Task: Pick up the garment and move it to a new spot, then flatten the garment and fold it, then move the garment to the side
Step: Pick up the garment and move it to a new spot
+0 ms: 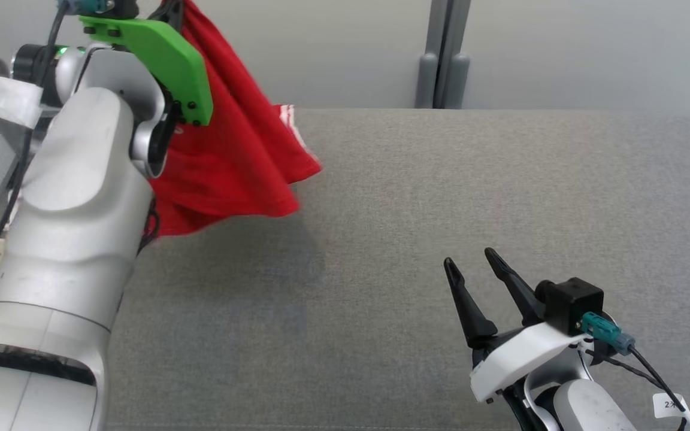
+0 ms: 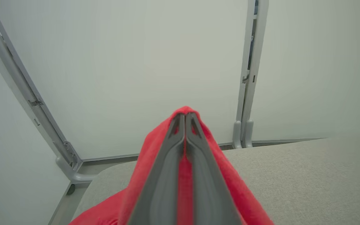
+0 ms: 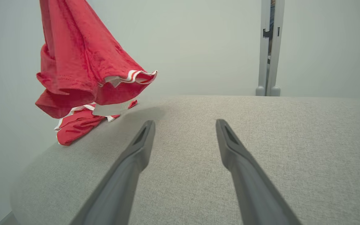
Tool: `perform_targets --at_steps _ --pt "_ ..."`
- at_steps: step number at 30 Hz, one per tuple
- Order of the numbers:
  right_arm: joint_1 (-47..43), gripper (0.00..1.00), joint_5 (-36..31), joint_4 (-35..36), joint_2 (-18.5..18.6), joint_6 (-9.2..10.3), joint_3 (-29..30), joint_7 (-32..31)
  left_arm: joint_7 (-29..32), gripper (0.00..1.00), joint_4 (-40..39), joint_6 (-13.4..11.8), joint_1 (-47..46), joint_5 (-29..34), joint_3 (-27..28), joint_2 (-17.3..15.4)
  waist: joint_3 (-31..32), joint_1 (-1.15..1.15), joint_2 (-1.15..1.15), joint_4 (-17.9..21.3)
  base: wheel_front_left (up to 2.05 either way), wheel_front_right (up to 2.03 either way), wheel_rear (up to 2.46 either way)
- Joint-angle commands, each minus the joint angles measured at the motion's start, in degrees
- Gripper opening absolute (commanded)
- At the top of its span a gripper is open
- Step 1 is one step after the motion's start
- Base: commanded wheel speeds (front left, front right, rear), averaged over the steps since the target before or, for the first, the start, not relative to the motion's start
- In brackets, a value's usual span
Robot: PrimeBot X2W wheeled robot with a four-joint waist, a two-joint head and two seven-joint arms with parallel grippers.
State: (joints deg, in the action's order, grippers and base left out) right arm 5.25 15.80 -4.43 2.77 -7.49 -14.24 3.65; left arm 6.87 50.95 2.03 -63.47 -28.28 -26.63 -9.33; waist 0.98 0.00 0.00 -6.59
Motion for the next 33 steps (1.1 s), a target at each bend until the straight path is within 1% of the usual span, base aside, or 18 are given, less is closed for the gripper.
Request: perform_targets --at_steps 1,10,17,22,26,33 --pt "-0.40 1.00 0.32 -0.26 0.21 0.00 0.08 0.35 0.22 0.00 -1.07 0.39 -0.50 -0.16 -0.50 0.96 2.92 0.00 0.00 3.76 0.00 0.00 0.00" --pt "0.37 1.00 0.70 -1.02 0.20 0.00 -0.17 0.89 2.71 0.00 -9.35 0.77 1.29 -1.86 -2.56 4.26 3.35 0.00 0.00 11.13 0.00 0.00 0.00" --pt "1.36 1.00 0.16 -1.14 0.19 0.00 0.07 0.67 2.97 0.00 -14.86 0.09 3.34 -2.89 -3.89 5.22 1.90 0.00 0.00 17.76 0.00 0.00 0.00" --pt "2.27 1.00 0.27 -1.07 0.18 0.00 -0.18 0.90 3.27 0.00 -15.68 -0.86 4.26 -2.13 -4.51 4.44 0.70 0.00 0.00 21.83 0.00 0.00 0.00" --pt "2.51 1.00 0.34 -1.16 0.19 0.00 -0.46 1.09 1.98 0.00 -15.46 -1.59 5.03 -1.47 -4.50 3.36 -0.26 0.00 0.00 24.49 0.00 0.00 0.00" --pt "3.07 1.00 0.00 -1.06 0.18 0.00 -0.33 1.14 0.52 0.00 -14.19 -2.11 5.76 -1.34 -4.42 2.08 -1.44 0.00 0.00 26.38 0.00 0.00 0.00"
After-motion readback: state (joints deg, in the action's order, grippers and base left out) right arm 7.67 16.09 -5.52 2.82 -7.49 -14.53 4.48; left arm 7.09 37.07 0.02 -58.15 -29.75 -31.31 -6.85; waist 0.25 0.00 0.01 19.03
